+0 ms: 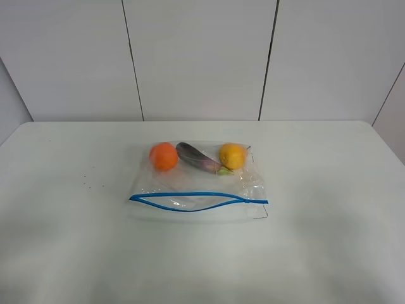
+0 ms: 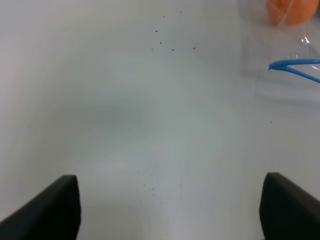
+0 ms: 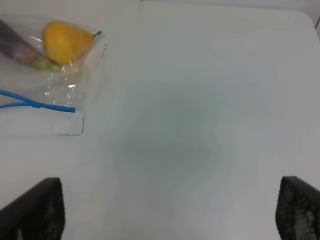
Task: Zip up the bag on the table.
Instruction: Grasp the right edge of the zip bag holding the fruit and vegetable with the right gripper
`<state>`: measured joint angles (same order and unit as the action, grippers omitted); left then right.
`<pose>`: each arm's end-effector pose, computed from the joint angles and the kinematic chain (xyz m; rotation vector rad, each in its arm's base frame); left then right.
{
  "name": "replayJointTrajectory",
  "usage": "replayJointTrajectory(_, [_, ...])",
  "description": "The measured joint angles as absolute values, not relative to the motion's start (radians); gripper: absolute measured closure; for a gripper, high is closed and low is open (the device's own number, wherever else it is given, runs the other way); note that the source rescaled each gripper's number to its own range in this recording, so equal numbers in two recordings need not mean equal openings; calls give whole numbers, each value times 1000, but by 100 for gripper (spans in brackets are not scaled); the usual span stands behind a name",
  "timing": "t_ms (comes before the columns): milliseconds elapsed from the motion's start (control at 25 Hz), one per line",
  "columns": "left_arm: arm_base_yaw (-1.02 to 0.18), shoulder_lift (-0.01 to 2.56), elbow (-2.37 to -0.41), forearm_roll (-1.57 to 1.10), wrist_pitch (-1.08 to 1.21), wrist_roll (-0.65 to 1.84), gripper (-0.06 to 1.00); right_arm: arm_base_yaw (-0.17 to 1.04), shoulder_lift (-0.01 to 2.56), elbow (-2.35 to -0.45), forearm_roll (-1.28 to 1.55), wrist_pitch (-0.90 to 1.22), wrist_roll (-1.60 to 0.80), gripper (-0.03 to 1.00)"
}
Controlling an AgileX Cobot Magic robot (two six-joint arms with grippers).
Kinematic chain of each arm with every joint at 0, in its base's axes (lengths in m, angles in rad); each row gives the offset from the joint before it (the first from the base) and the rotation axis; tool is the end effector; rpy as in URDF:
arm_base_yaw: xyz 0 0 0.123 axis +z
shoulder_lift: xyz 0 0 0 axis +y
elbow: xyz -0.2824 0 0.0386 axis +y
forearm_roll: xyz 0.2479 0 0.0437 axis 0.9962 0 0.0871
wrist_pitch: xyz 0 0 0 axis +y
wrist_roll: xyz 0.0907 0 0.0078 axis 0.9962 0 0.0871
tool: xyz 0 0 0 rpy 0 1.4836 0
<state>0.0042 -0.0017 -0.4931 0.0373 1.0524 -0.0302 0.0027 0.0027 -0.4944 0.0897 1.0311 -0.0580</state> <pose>-0.0040 0.0029 0.2760 -0.0365 2.0404 0.0284 -0.0028 0.0070 0.2783 -0.0634 2.0195 0.0720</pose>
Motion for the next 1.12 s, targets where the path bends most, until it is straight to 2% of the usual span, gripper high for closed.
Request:
replayJointTrajectory(520, [4, -2, -493, 37, 1052, -30, -6, 3, 60, -517, 107, 1032, -58, 3])
replayJointTrajectory(1120, [4, -2, -493, 37, 1052, -30, -6, 3, 1011, -918, 149, 977, -58, 3])
